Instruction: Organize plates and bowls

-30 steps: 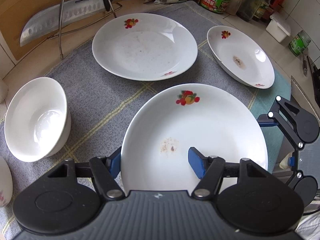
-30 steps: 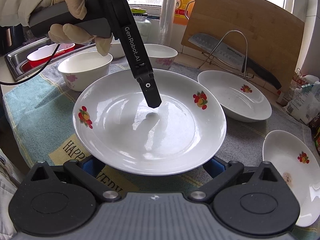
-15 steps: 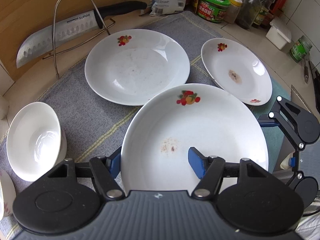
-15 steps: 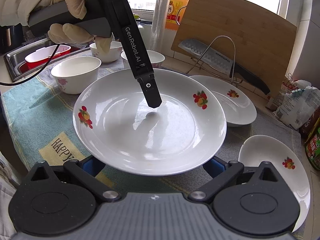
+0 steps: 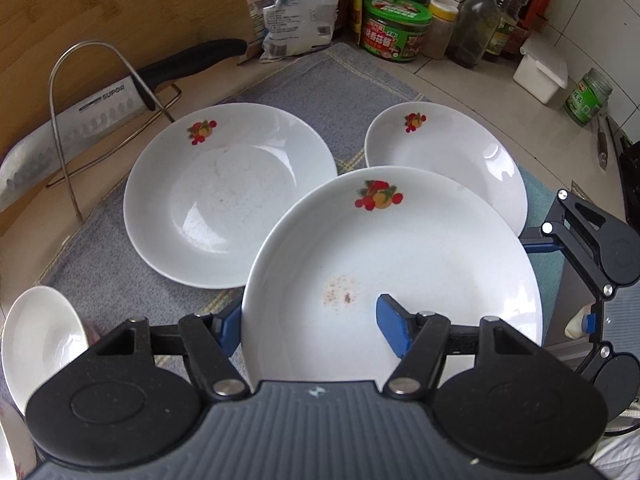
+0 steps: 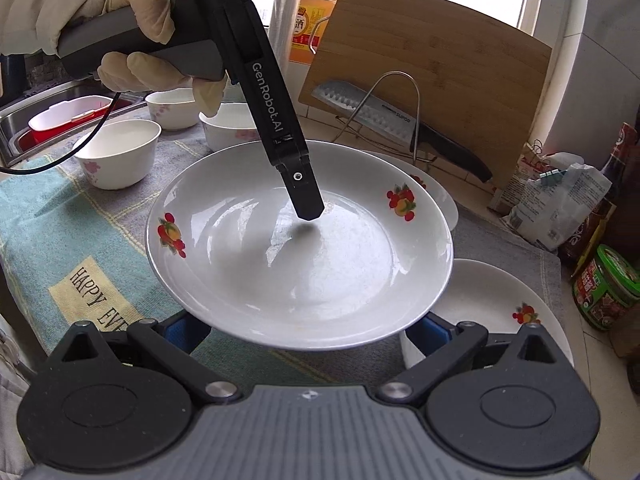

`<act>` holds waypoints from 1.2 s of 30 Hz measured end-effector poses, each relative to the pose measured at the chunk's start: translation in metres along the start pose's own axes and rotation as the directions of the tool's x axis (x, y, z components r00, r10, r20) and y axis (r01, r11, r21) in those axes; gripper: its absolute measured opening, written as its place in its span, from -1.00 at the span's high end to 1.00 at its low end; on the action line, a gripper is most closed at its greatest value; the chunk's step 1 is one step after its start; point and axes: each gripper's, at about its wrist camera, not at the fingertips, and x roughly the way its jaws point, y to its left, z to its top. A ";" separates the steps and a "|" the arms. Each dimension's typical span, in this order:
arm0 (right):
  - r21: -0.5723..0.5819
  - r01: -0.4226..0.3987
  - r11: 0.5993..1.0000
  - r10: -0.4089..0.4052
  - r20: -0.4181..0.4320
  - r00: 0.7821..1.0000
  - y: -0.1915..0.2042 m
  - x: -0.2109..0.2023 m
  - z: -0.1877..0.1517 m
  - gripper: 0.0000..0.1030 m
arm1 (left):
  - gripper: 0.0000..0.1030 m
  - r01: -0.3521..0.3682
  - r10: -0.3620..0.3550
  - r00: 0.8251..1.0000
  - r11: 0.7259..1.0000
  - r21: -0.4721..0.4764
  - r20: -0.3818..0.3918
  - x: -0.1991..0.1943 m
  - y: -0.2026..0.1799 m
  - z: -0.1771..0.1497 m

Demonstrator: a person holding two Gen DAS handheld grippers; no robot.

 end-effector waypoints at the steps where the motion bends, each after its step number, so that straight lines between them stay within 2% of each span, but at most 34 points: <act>1: 0.005 0.006 1.000 -0.006 -0.002 1.000 -0.002 -0.001 -0.001 -1.00 | -0.29 0.003 -0.003 1.000 1.000 0.008 0.001 0.001 -0.002 0.004; 23: 0.095 0.145 0.985 -0.142 -0.041 0.989 -0.071 -0.015 -0.025 -1.00 | -0.29 0.078 -0.078 0.997 0.985 0.152 -0.008 0.050 -0.043 0.088; 36: 0.157 0.202 0.967 -0.192 -0.077 0.978 -0.102 -0.017 -0.037 -1.00 | -0.31 0.114 -0.113 0.993 0.969 0.221 -0.018 0.076 -0.061 0.125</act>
